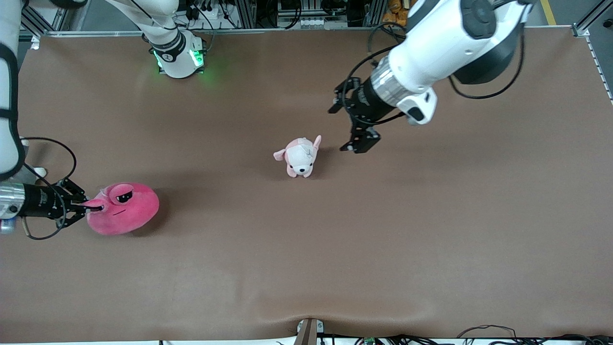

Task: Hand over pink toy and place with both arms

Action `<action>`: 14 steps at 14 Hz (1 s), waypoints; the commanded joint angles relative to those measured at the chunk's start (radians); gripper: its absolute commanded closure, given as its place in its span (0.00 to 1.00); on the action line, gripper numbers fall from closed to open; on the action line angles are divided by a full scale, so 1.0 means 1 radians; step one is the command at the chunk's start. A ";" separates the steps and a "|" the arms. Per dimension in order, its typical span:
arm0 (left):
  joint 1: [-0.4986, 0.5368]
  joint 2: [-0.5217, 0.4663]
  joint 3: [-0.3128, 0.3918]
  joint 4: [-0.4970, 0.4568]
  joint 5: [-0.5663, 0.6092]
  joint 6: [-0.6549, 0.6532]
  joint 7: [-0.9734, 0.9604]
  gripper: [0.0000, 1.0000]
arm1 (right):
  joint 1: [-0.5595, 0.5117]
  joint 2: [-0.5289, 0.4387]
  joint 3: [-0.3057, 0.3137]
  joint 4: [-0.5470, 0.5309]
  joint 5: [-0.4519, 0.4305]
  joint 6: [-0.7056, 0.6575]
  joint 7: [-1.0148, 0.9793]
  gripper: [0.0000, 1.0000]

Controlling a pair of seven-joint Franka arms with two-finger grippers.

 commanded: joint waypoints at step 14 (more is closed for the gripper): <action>0.338 -0.118 0.000 -0.012 0.223 -0.432 1.184 0.00 | -0.057 0.044 0.044 0.038 0.007 -0.046 -0.064 0.00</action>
